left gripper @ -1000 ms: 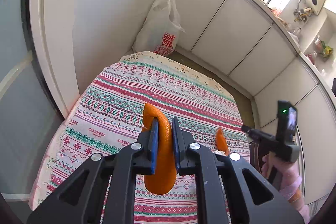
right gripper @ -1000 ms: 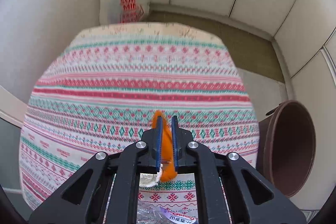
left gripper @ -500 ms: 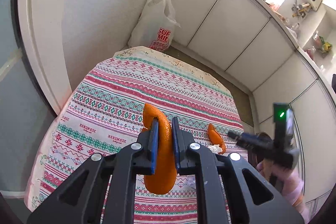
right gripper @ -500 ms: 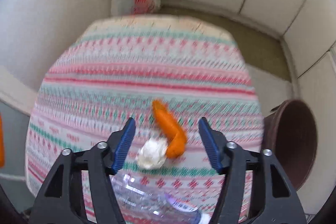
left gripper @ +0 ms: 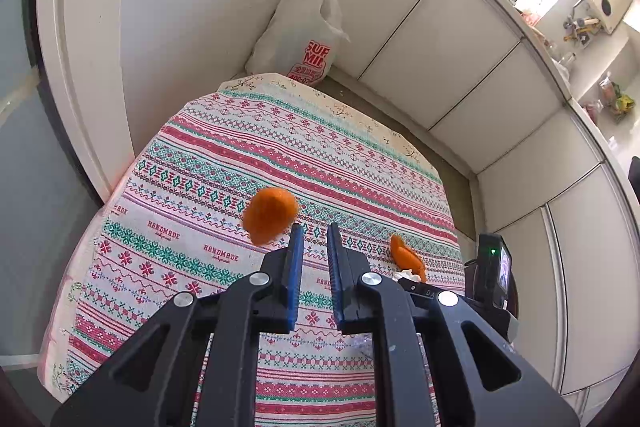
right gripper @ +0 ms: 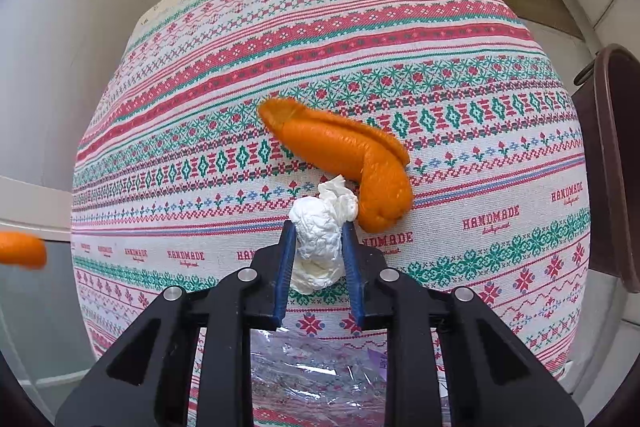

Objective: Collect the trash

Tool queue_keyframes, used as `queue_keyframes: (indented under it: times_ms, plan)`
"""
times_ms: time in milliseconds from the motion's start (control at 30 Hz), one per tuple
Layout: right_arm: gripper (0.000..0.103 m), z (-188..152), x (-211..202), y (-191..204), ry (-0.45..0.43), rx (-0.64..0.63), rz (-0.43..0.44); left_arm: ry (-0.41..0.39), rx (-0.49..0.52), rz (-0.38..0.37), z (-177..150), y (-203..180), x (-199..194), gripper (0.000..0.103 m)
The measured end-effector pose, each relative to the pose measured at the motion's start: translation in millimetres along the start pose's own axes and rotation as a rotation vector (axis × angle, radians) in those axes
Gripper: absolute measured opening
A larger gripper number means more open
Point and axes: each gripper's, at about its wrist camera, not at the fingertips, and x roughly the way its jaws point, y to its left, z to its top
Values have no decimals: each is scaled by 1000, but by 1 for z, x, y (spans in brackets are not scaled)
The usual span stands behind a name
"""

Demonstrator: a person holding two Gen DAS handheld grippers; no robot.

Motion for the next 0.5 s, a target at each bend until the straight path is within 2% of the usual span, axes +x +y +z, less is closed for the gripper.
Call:
queue_keyframes:
  times_ms: [267, 400, 433, 467, 500]
  plan:
    - [18, -6, -51, -1, -103, -55, 2, -33, 10, 0, 1, -2, -7, 12]
    - [18, -1, -86, 9, -177, -90, 20, -14, 14, 13, 2, -1, -2, 12]
    - [18, -1, -96, 10, -196, -96, 30, 19, 40, 25, 2, -2, 5, 13]
    - [18, -1, -106, 10, -217, -102, 39, 50, 62, 44, 2, -3, 13, 18]
    - [18, -1, -114, 10, -238, -107, 46, 68, 55, 74, 1, 1, 21, 33]
